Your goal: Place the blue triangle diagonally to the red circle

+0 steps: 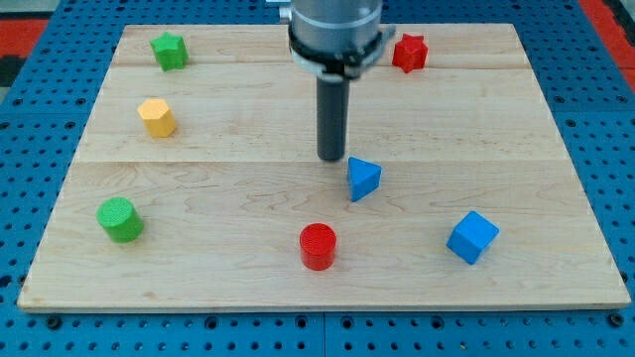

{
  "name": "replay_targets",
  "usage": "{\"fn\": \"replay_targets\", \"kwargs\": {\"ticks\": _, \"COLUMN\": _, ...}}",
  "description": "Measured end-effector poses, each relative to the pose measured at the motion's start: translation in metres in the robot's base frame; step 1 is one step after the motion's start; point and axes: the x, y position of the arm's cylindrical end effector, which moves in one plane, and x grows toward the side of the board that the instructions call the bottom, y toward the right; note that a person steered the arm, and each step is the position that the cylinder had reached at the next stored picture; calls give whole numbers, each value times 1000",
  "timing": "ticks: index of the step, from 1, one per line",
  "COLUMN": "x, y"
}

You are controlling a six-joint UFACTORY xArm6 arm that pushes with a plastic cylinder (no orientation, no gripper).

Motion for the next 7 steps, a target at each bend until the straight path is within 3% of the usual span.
{"fn": "replay_targets", "kwargs": {"ticks": 1, "x": -31, "y": 18}}
{"fn": "replay_targets", "kwargs": {"ticks": 2, "x": -25, "y": 43}}
{"fn": "replay_targets", "kwargs": {"ticks": 3, "x": 21, "y": 10}}
{"fn": "replay_targets", "kwargs": {"ticks": 4, "x": 15, "y": -21}}
{"fn": "replay_targets", "kwargs": {"ticks": 6, "x": 5, "y": 16}}
{"fn": "replay_targets", "kwargs": {"ticks": 7, "x": 73, "y": 26}}
